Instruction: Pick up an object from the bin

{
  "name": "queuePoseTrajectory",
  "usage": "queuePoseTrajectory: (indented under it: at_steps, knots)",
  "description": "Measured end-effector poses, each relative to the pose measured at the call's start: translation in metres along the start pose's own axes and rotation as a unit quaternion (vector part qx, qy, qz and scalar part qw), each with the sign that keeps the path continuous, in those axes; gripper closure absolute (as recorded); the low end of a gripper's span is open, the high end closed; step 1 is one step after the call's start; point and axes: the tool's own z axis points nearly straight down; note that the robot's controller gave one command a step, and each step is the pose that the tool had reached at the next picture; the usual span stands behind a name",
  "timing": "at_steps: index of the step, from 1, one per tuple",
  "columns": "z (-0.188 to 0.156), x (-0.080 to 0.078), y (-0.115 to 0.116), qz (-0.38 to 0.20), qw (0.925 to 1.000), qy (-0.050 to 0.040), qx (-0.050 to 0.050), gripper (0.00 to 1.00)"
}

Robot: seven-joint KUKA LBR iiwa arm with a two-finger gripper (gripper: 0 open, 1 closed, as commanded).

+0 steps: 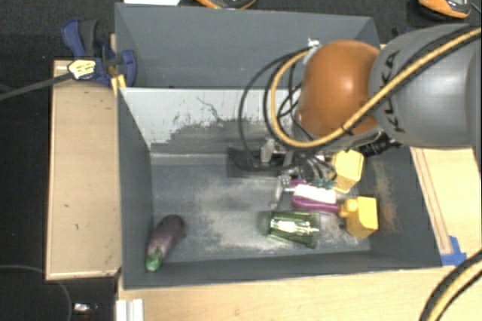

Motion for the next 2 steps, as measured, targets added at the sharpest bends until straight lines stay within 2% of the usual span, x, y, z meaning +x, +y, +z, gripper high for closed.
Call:
queuePoseTrajectory:
  at_steps: [1, 2]
  knots:
    - [-0.004, -0.002, 0.0, 0.002, 1.0, -0.0039, 0.0, 0.0]
    - [0.079, -0.043, -0.008, 0.096, 0.9953, -0.0116, -0.004, 0.0]
